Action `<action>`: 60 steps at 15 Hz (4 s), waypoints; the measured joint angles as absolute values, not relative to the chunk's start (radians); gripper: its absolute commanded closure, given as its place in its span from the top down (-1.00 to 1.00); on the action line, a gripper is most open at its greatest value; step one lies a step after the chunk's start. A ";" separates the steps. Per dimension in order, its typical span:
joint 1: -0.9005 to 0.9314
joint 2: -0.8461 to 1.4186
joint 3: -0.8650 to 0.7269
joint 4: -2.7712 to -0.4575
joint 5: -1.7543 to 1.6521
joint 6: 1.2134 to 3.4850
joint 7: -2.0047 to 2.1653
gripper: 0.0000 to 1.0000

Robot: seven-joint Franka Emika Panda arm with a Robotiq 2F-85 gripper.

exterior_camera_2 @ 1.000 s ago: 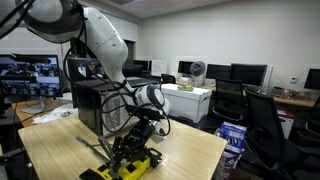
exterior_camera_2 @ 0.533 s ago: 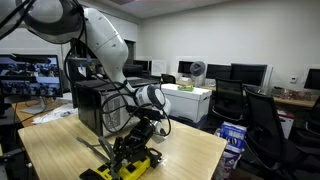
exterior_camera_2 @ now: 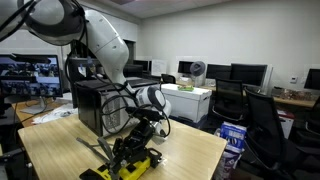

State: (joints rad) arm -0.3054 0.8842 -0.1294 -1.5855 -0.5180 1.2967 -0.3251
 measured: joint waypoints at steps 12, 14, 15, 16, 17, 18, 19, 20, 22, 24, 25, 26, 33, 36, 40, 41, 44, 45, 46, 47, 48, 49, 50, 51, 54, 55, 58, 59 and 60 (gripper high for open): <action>-0.327 0.907 -0.139 -1.531 -0.451 1.264 -0.326 -0.91; -0.330 0.916 -0.139 -1.518 -0.447 1.255 -0.327 -0.91; -0.331 0.920 -0.139 -1.512 -0.446 1.250 -0.327 -0.91; -0.332 0.925 -0.139 -1.506 -0.446 1.245 -0.327 -0.91; -0.332 0.931 -0.139 -1.500 -0.446 1.239 -0.330 -0.91; -0.332 0.942 -0.139 -1.489 -0.450 1.229 -0.352 -0.91; -0.332 0.948 -0.138 -1.482 -0.456 1.224 -0.375 -0.91; -0.331 0.953 -0.136 -1.477 -0.463 1.221 -0.401 -0.91; -0.331 0.962 -0.132 -1.468 -0.479 1.216 -0.448 -0.91; -0.331 0.968 -0.130 -1.461 -0.485 1.215 -0.472 -0.91; -0.331 0.970 -0.130 -1.457 -0.484 1.214 -0.473 -0.91; -0.332 0.970 -0.130 -1.455 -0.482 1.214 -0.473 -0.91; -0.339 0.961 -0.130 -1.444 -0.458 1.238 -0.457 -0.91; -0.340 0.948 -0.131 -1.455 -0.446 1.258 -0.435 -0.91; -0.340 0.908 -0.131 -1.507 -0.438 1.308 -0.402 -0.91; -0.340 0.894 -0.131 -1.526 -0.437 1.326 -0.392 -0.91; -0.339 0.854 -0.131 -1.580 -0.435 1.377 -0.361 -0.91; -0.339 0.839 -0.131 -1.601 -0.435 1.396 -0.347 -0.91; -0.338 0.821 -0.132 -1.628 -0.435 1.423 -0.331 -0.91; -0.337 0.808 -0.133 -1.646 -0.435 1.442 -0.319 -0.91; -0.336 0.796 -0.133 -1.662 -0.436 1.456 -0.310 -0.91; -0.334 0.783 -0.134 -1.679 -0.437 1.474 -0.302 -0.91; -0.334 0.773 -0.135 -1.693 -0.438 1.488 -0.295 -0.91; -0.332 0.761 -0.136 -1.709 -0.439 1.503 -0.288 -0.91; -0.327 0.731 -0.142 -1.748 -0.439 1.544 -0.271 -0.91; -0.326 0.721 -0.144 -1.761 -0.439 1.559 -0.267 -0.91; -0.325 0.696 -0.147 -1.793 -0.437 1.593 -0.259 -0.91; -0.325 0.688 -0.149 -1.803 -0.436 1.605 -0.257 -0.12; -0.325 0.679 -0.150 -1.813 -0.436 1.617 -0.256 -0.10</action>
State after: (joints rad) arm -0.3250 0.6790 -0.1499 -1.8134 -0.4357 1.6167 -0.2558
